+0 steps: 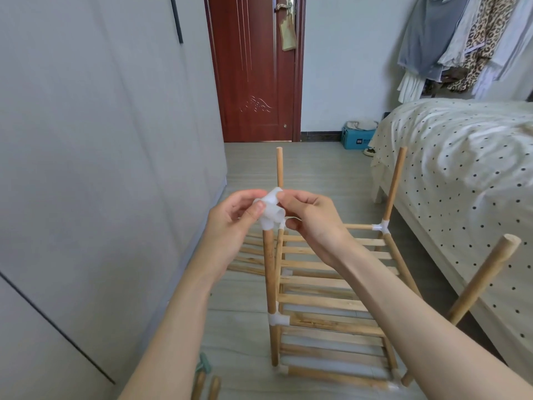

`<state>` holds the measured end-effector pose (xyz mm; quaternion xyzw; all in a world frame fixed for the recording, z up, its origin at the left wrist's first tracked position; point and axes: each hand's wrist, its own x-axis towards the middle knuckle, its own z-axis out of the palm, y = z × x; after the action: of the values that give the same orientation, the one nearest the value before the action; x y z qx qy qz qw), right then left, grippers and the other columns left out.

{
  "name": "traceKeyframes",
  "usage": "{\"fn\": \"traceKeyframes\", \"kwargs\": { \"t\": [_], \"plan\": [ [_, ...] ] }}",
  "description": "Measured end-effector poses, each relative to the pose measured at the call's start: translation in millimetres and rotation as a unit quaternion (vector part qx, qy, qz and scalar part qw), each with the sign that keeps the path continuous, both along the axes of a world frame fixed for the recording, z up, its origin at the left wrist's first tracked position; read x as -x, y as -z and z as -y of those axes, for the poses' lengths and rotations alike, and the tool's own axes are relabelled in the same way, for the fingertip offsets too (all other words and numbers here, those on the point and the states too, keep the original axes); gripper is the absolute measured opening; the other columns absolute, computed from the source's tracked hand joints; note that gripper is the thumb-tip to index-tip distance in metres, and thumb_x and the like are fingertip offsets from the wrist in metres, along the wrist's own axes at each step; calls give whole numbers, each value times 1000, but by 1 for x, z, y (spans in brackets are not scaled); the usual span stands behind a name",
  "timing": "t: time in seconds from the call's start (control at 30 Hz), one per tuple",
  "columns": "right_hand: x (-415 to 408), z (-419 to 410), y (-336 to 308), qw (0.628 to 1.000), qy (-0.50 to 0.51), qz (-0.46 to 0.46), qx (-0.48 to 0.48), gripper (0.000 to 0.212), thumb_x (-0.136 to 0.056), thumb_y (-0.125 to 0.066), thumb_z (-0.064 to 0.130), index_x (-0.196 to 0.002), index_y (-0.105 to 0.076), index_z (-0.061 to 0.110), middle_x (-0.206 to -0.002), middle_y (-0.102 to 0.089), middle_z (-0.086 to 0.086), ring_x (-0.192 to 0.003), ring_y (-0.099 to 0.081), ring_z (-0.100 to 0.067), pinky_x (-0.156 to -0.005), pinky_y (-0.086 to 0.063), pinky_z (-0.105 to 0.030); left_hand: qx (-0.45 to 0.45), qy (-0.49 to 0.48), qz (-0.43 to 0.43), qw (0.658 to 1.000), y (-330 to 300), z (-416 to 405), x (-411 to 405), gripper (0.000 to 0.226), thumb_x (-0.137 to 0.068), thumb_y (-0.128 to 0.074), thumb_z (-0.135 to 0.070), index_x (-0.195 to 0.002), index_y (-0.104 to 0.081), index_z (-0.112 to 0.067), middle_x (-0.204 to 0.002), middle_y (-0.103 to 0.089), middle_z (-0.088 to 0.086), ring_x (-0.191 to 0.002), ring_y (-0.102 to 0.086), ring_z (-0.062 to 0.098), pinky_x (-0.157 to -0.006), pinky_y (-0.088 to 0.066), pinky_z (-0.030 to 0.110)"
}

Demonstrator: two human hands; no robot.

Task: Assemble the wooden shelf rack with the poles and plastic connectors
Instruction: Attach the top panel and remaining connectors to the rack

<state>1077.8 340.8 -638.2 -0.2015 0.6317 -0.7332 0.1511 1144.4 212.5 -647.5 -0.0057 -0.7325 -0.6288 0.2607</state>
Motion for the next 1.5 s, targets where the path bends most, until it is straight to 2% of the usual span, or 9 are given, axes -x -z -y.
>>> {"fn": "traceKeyframes", "kwargs": {
  "t": [0.27,0.43,0.57,0.77,0.97,1.07,1.23,1.4,1.5],
  "plan": [
    [1,-1,5,999,25,-20,-18,16,-92,-57,20,-84,-68,13,-68,-63,6,-59,-54,-3,-49,-38,-14,-17,-51,-9,999,9,-5,1,10,-85,-65,-10,-86,-62,-19,-80,-68,-9,-68,-60,-4,-61,-45,9],
    [-2,-9,10,996,42,-68,-30,9,-91,-59,19,-96,-64,13,-73,-65,1,-56,-55,3,-51,-39,-9,9,-76,15,997,19,-6,4,11,-83,-69,-15,-84,-62,-22,-78,-68,-10,-76,-62,3,-70,-49,16],
    [-6,-15,13,990,32,-122,-63,4,-87,-64,15,-89,-66,17,-73,-62,4,-62,-55,5,-58,-40,-6,-12,-95,17,995,24,-7,4,10,-82,-69,-16,-81,-61,-22,-81,-69,-4,-76,-64,7,-70,-52,21],
    [-11,-12,19,977,21,-177,-116,11,-87,-64,10,-93,-68,19,-79,-64,9,-73,-55,-2,-73,-46,-13,-11,-100,10,995,27,-10,1,8,-84,-68,-16,-82,-61,-19,-87,-70,5,-82,-66,16,-77,-55,36],
    [-13,-12,22,981,24,-169,-93,13,-89,-60,9,-98,-67,16,-69,-59,8,-61,-53,7,-58,-40,-6,-10,-109,-2,994,29,-14,0,9,-85,-66,-16,-82,-60,-21,-87,-70,6,-85,-67,21,-80,-54,48],
    [-14,-14,22,982,24,-166,-91,14,-90,-59,10,-97,-66,20,-73,-62,5,-62,-54,6,-57,-40,-6,1,-84,3,996,31,-11,0,11,-88,-63,-14,-90,-61,-25,-91,-70,3,-88,-66,20,-82,-54,44],
    [-12,-15,22,981,32,-158,-104,12,-90,-59,11,-96,-65,20,-76,-63,1,-64,-55,2,-57,-39,-6,76,-33,68,994,42,-5,-2,32,-85,-67,-14,-98,-52,-38,-94,-67,-8,-94,-62,5,-82,-48,21],
    [-11,-12,22,984,40,-140,-99,7,-89,-60,11,-94,-60,16,-79,-63,-3,-66,-57,-4,-54,-39,-7,84,-45,83,992,43,-4,0,24,-85,-67,-14,-88,-58,-36,-91,-67,-13,-92,-63,7,-84,-48,23],
    [-12,-11,16,987,47,-135,-69,8,-89,-60,11,-91,-57,18,-75,-62,-2,-62,-58,1,-56,-40,-8,79,-63,57,993,41,-5,0,21,-84,-67,-17,-87,-59,-37,-90,-68,-14,-90,-63,4,-84,-49,23]
  ]
}}
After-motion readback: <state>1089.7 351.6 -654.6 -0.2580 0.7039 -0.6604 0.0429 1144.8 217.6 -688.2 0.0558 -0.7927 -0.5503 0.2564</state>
